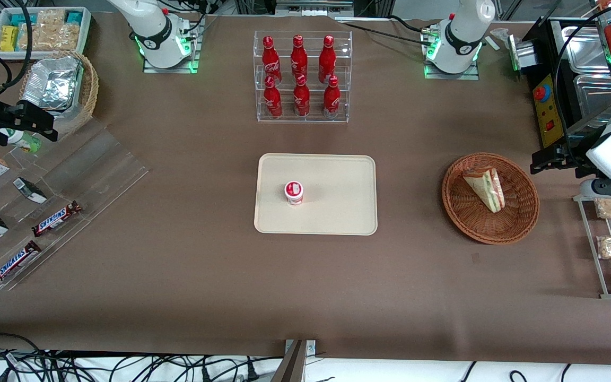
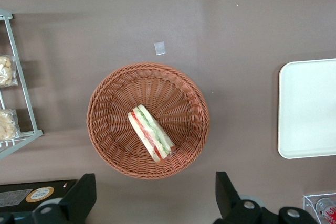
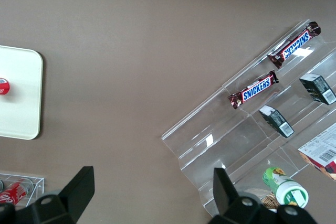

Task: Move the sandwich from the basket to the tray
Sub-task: 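Move the left gripper over the sandwich in the wicker basket, then lower the left gripper and close it on the wrapped sandwich, then lift the sandwich and carry it toward the cream tray, then lower the sandwich onto the tray beside the red-and-white bottle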

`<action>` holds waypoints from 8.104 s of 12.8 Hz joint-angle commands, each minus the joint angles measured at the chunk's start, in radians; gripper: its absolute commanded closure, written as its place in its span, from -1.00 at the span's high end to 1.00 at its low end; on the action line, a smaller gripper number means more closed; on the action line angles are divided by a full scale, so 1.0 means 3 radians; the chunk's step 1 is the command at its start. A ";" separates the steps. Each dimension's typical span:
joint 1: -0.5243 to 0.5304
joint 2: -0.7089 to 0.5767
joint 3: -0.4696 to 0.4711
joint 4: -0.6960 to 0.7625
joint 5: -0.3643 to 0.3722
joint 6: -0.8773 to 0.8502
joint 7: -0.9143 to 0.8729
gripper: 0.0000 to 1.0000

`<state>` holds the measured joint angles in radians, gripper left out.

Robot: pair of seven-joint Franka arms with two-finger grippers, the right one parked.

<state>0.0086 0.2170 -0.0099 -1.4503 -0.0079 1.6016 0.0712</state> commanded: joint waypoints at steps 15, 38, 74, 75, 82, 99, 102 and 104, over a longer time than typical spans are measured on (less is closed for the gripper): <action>0.0283 0.0115 0.0008 -0.1085 -0.0045 0.1005 -0.1280 1.00; 0.0242 -0.0084 -0.0059 -0.2974 -0.0020 0.3231 -0.2108 0.98; -0.0284 0.0324 -0.1419 -0.0944 0.0210 0.1272 -0.2129 -0.54; -0.0345 0.0380 -0.1419 -0.0944 0.0221 0.1334 -0.2256 -0.54; -0.0754 0.0738 -0.1419 -0.0929 0.0659 0.1677 -0.2952 -0.54; -0.1051 0.1445 -0.1399 -0.0729 0.1289 0.2152 -0.3525 -0.55; -0.1061 0.1490 -0.1399 -0.0724 0.1289 0.2152 -0.3525 -0.55; -0.1066 0.1501 -0.1394 -0.0719 0.1294 0.2152 -0.3525 -0.55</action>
<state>-0.2960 0.6505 -0.4347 -1.6961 0.3514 2.2550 -0.9640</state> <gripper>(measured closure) 0.771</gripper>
